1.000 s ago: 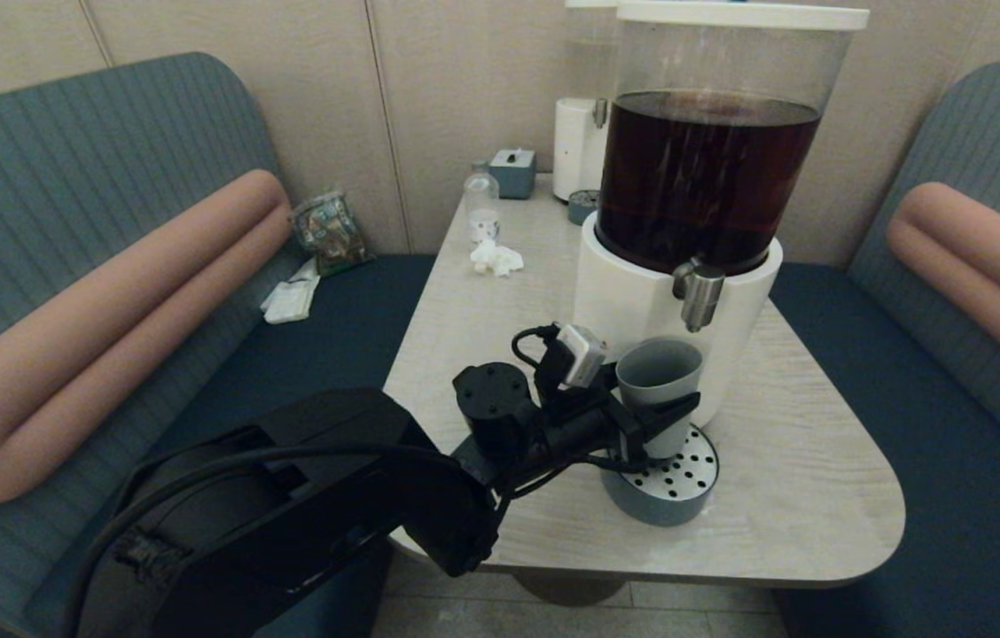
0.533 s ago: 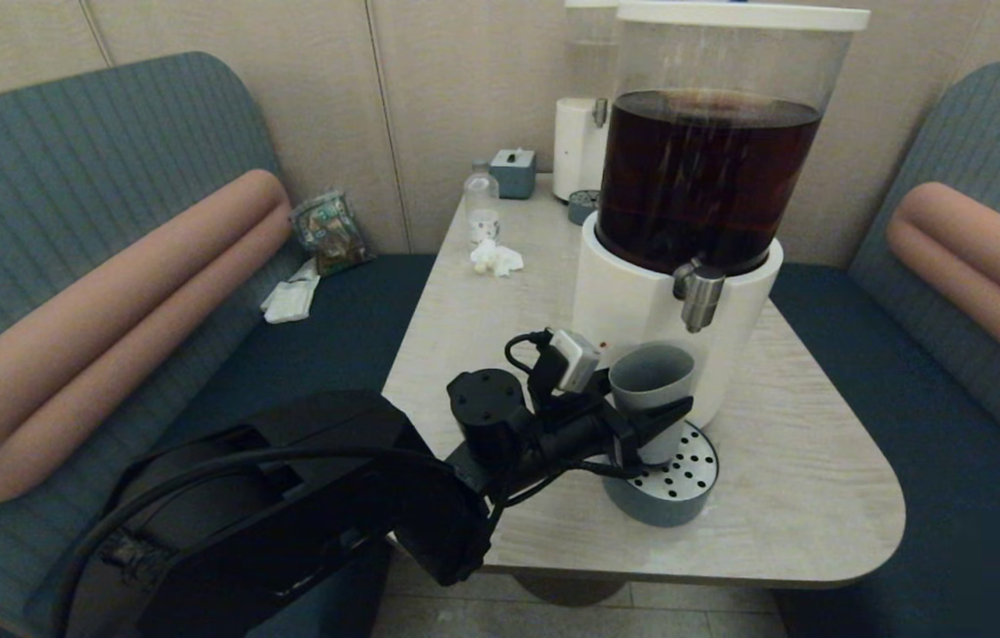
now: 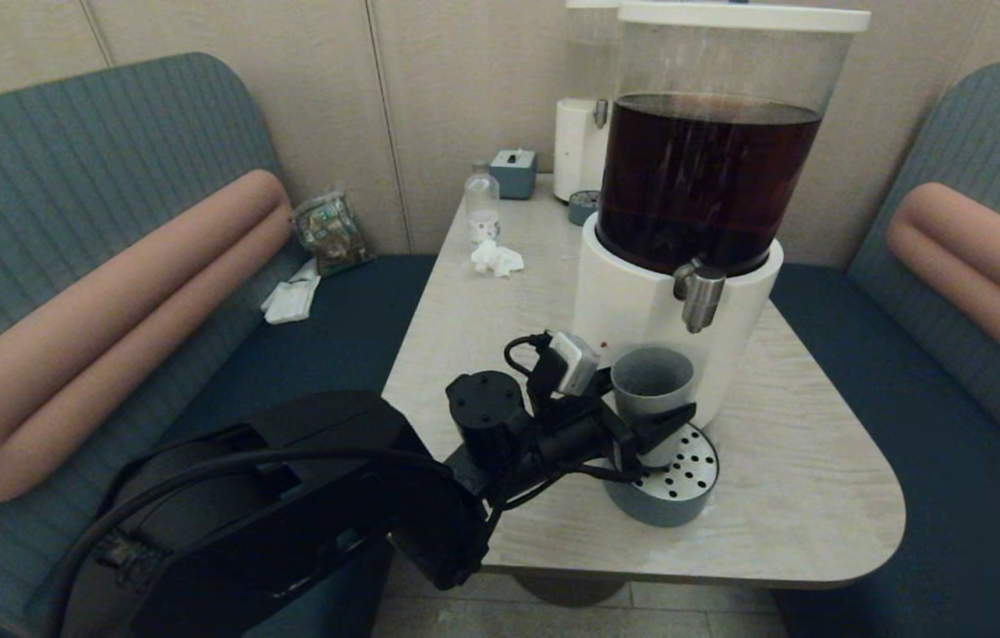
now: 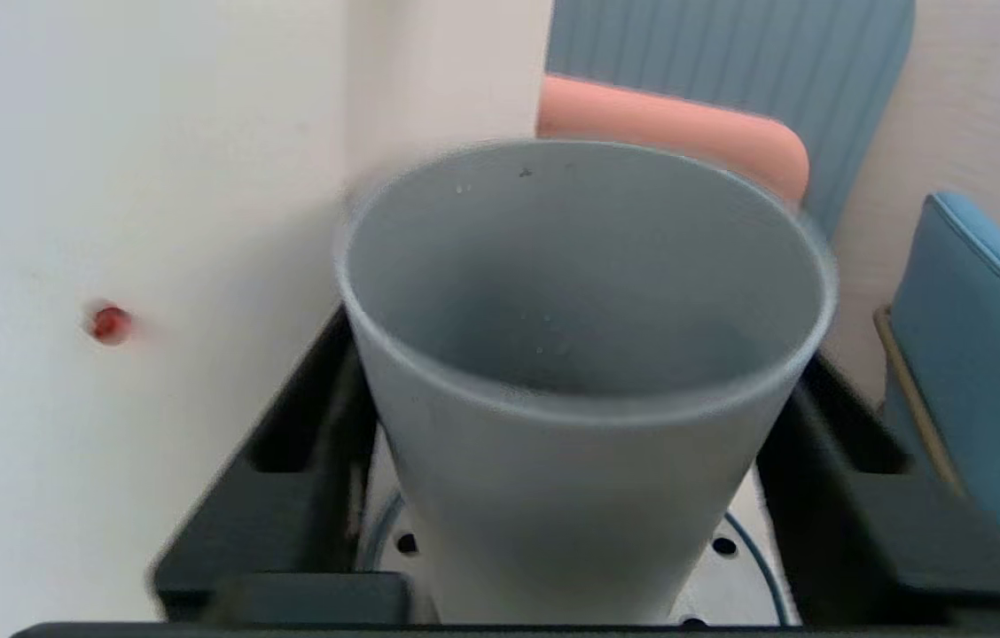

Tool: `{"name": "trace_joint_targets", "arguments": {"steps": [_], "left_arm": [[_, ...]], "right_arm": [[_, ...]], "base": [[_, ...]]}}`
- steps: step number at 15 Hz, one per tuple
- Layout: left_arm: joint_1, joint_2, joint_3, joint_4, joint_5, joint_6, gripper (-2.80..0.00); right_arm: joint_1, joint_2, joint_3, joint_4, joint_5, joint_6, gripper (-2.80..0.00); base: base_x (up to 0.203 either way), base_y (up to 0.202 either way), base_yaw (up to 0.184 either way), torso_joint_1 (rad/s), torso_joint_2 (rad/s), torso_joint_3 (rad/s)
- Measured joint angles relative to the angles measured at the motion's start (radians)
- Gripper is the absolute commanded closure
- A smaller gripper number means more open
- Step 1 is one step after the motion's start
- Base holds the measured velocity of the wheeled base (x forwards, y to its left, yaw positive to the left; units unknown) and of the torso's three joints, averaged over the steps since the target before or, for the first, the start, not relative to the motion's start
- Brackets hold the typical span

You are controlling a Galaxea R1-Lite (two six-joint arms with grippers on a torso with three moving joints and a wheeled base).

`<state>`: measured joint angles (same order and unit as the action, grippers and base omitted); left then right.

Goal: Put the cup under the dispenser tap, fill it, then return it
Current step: Place it under the water dispenser

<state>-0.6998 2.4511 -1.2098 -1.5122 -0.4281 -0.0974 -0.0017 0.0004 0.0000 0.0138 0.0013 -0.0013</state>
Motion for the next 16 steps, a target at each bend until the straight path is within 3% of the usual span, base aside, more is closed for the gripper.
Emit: {"name": "trace_joint_targets", "arguments": {"steps": [8,16], "left_arm": [[-0.002,0.0,0.001,0.003,-0.002,0.0,-2.8],[0.001,-0.03,0.078,-0.005,0.033,-0.018,-2.8]], "right_arm": [[0.0,0.0,0.0,0.0,0.0,0.0,0.0],[0.0,0.0,0.0,0.0,0.0,0.0,0.0]], "base": [[0.0,0.0,0.0,0.0,0.0,0.0],[0.0,0.0,0.0,0.0,0.0,0.0]]}}
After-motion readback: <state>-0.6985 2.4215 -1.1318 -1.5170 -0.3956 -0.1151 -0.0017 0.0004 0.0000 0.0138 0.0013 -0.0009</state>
